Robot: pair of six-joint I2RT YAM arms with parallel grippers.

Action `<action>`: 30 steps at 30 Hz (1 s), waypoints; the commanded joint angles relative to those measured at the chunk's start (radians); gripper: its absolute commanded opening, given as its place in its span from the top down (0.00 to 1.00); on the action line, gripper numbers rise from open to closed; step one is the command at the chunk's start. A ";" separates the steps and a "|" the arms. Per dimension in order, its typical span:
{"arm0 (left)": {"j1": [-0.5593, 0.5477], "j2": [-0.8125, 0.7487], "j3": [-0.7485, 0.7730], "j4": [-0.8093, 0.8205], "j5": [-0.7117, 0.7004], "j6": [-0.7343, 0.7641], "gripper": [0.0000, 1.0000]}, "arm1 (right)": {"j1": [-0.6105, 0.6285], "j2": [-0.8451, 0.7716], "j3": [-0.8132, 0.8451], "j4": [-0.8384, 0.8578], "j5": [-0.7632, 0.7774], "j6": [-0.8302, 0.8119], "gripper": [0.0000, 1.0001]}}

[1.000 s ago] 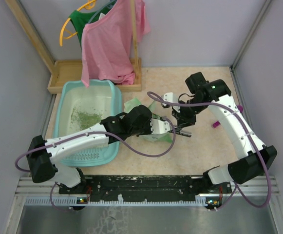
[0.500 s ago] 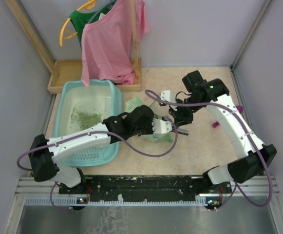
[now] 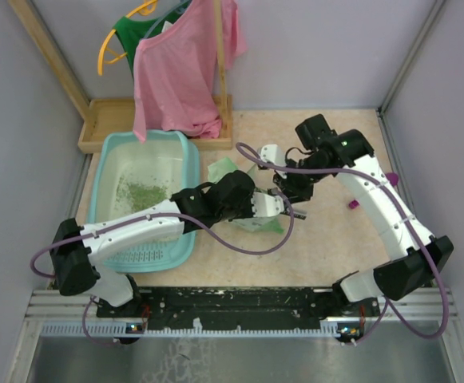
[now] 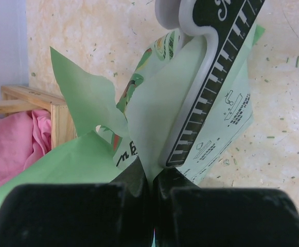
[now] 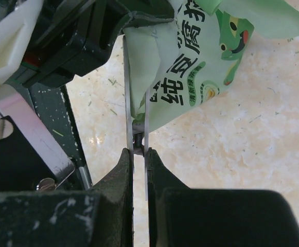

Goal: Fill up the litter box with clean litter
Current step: Clamp the cat litter bag at the center of the board.

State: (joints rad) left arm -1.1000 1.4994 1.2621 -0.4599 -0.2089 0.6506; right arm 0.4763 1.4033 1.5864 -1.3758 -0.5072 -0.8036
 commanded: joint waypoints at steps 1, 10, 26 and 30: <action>-0.040 -0.032 0.089 0.168 0.043 -0.014 0.99 | 0.022 0.011 0.068 0.148 0.016 0.046 1.00; -0.040 -0.061 0.056 0.165 0.019 -0.042 0.02 | 0.022 -0.010 0.046 0.134 0.027 0.040 1.00; 0.177 -0.192 -0.140 0.108 0.118 0.039 0.00 | 0.022 -0.019 0.017 0.141 0.001 0.050 1.00; 0.182 -0.194 -0.135 0.131 0.128 0.035 0.00 | 0.022 -0.012 0.015 0.155 -0.009 0.063 1.00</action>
State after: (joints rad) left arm -0.9131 1.3167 1.1278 -0.3660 -0.1299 0.6758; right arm 0.4866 1.3945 1.5970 -1.2930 -0.4946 -0.7513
